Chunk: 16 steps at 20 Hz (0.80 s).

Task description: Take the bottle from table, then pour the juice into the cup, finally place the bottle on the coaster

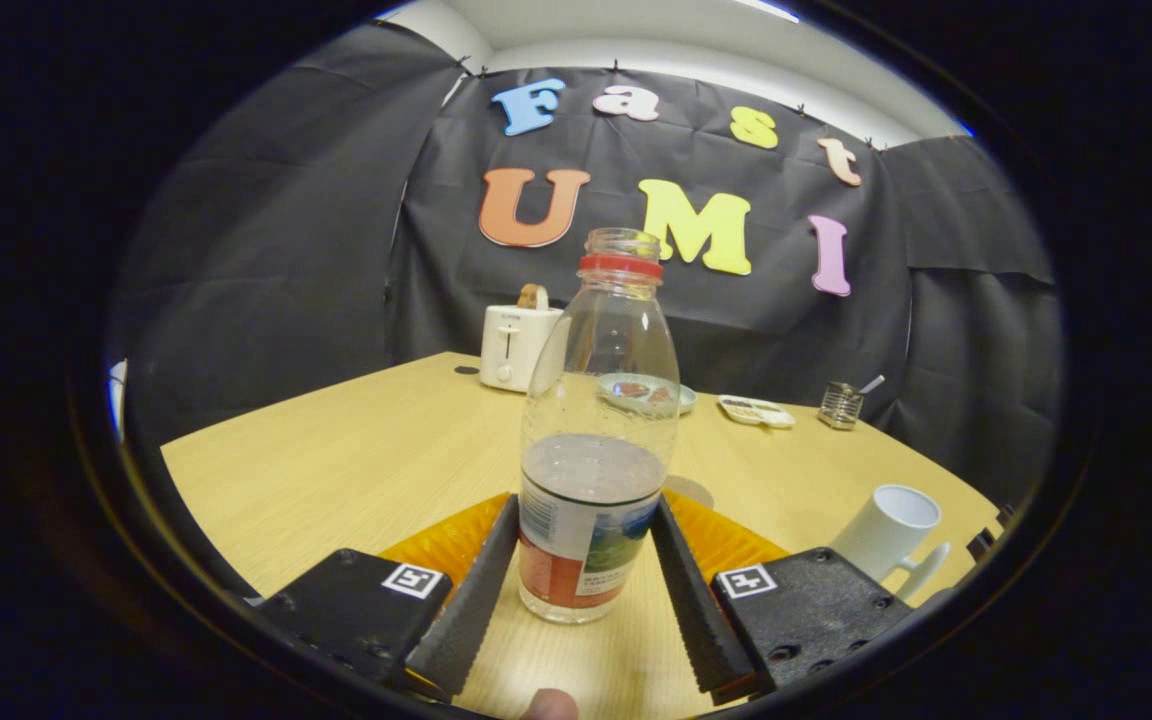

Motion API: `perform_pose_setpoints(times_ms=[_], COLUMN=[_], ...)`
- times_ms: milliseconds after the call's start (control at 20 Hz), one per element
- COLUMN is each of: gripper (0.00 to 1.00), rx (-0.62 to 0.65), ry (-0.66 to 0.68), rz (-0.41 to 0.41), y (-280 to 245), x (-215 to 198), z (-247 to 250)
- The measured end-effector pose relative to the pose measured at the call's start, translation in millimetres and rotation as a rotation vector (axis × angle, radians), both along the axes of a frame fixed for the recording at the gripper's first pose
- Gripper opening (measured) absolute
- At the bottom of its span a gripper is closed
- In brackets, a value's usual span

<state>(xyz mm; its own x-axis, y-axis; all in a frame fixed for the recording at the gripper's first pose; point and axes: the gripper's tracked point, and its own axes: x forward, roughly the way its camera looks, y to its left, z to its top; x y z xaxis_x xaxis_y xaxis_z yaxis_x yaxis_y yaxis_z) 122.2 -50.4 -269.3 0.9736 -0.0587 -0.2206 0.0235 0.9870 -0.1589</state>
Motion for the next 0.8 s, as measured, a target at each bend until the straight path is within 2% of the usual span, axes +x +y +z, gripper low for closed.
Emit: perform_pose_setpoints(times_ms=[300, 500, 650, 800], gripper=[0.79, 0.77, 0.77, 0.76], rx=[0.015, 0.024, 0.106, 0.241], ry=[0.036, 0.052, 0.048, 0.021], rz=[0.053, 0.054, 0.04, 0.041], y=[12, 11, 9, 7], x=[0, -5, -13, -22], z=[4, 14, 27, 45])
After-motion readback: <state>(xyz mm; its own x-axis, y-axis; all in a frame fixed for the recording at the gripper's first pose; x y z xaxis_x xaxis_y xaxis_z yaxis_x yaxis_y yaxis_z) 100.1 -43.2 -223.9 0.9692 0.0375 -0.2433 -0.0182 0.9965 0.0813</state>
